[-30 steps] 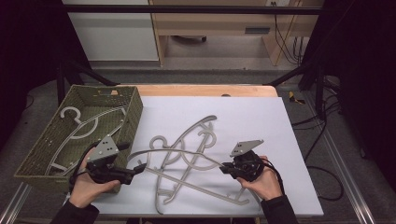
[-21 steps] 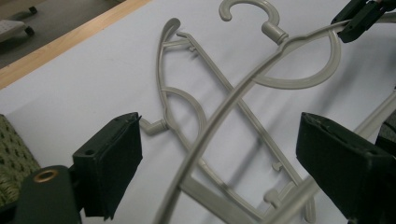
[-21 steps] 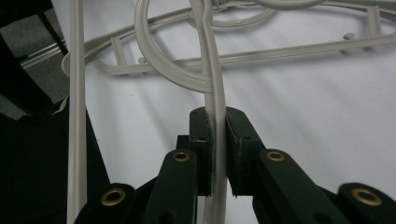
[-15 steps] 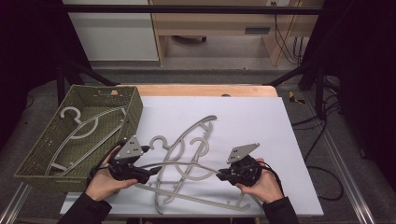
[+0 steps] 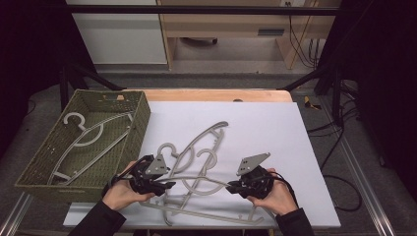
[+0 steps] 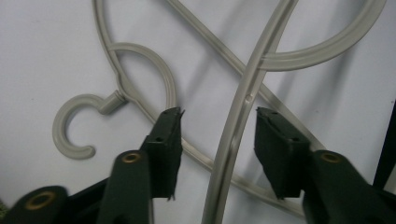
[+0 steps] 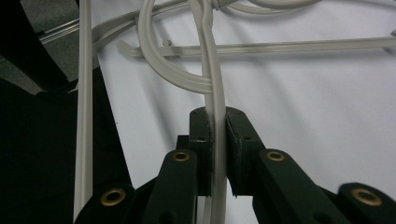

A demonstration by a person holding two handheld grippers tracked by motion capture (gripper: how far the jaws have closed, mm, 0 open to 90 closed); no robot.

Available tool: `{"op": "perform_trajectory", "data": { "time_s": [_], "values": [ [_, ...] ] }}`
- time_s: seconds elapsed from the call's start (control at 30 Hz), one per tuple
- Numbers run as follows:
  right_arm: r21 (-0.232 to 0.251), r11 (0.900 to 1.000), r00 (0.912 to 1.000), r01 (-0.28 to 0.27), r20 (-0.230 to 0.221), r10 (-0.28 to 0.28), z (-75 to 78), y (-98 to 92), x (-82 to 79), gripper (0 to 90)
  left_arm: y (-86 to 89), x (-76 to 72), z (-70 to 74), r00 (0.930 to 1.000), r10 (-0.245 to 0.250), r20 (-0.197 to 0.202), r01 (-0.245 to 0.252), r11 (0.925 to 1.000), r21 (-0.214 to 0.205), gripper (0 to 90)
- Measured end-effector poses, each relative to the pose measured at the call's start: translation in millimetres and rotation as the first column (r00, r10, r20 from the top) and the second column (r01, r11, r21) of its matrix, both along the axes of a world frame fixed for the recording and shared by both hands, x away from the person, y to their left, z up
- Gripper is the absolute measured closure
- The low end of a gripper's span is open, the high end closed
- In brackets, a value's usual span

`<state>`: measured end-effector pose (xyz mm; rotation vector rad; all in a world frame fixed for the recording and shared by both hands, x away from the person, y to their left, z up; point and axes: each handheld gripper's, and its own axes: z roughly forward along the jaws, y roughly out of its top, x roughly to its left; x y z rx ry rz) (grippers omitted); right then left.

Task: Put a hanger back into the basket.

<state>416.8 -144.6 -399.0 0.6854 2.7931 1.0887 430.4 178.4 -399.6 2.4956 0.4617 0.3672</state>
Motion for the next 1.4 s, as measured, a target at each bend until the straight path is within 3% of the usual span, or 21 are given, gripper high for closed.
{"op": "perform_trajectory", "data": {
  "time_s": [0.23, 0.43, 0.47, 0.67, 0.8, 0.93, 0.97, 1.1, 1.27, 1.37, 1.4],
  "values": [
    [0.001, 1.0, 1.0, -0.007, 0.004, 0.007, -1.3, 1.2, -0.2, 82.1, -2.5, -1.8, -4.1, 0.9998, -0.021, -0.006, 0.021, 0.9993, 0.03, 74.6],
    [0.01, 0.9995, 0.9995, -0.029, 0.014, 0.029, -4.7, 1.5, 1.0, 81.8, -4.2, -4.6, -6.8, 0.9994, -0.032, -0.013, 0.033, 0.9977, 0.06, 76.7],
    [0.004, 0.9996, 0.9996, -0.026, 0.014, 0.026, -5.2, 1.7, 1.1, 81.6, -5.0, -6.2, -7.7, 0.9995, -0.027, -0.016, 0.027, 0.9985, 0.048, 77.0],
    [0.011, 0.9999, 0.9999, 0.0, 0.017, -0.001, -6.3, -0.8, 4.0, 78.2, -5.7, -11.7, -3.4, 0.9992, -0.039, -0.01, 0.039, 0.9968, 0.07, 79.1],
    [0.021, 0.9988, 0.9988, 0.045, 0.018, -0.045, -5.3, -3.4, 4.8, 75.8, -4.8, -16.4, -2.7, 0.9992, -0.034, -0.023, 0.035, 0.9989, 0.031, 80.5],
    [0.053, 0.9966, 0.9961, 0.063, 0.058, -0.066, -3.7, -6.8, 5.4, 71.9, -4.7, -21.8, 1.1, 0.9986, -0.051, -0.012, 0.052, 0.9985, 0.017, 82.0],
    [0.051, 0.9954, 0.9947, 0.081, 0.059, -0.084, -2.5, -7.0, 4.5, 71.1, -5.4, -23.6, 1.2, 0.999, -0.042, -0.013, 0.042, 0.9991, -0.006, 82.2],
    [0.074, 0.9918, 0.9879, 0.104, 0.108, -0.112, 0.5, -10.9, 3.7, 65.9, -5.6, -27.0, 7.5, 0.9995, -0.032, 0.001, 0.033, 0.9992, -0.025, 82.5],
    [0.174, 0.9739, 0.9778, 0.146, 0.124, -0.169, 6.9, -19.6, 3.7, 57.0, -2.9, -26.9, 12.1, 0.9999, 0.013, 0.007, -0.013, 0.9981, -0.06, 82.6],
    [0.244, 0.9514, 0.9588, 0.188, 0.165, -0.232, 10.5, -27.3, 4.1, 49.3, 1.3, -24.2, 14.0, 0.9985, 0.053, 0.018, -0.051, 0.9964, -0.067, 82.6],
    [0.271, 0.9393, 0.9483, 0.211, 0.176, -0.264, 12.1, -30.6, 3.8, 45.7, 2.4, -23.6, 14.3, 0.998, 0.06, 0.02, -0.058, 0.9958, -0.071, 82.7]
  ]
}}
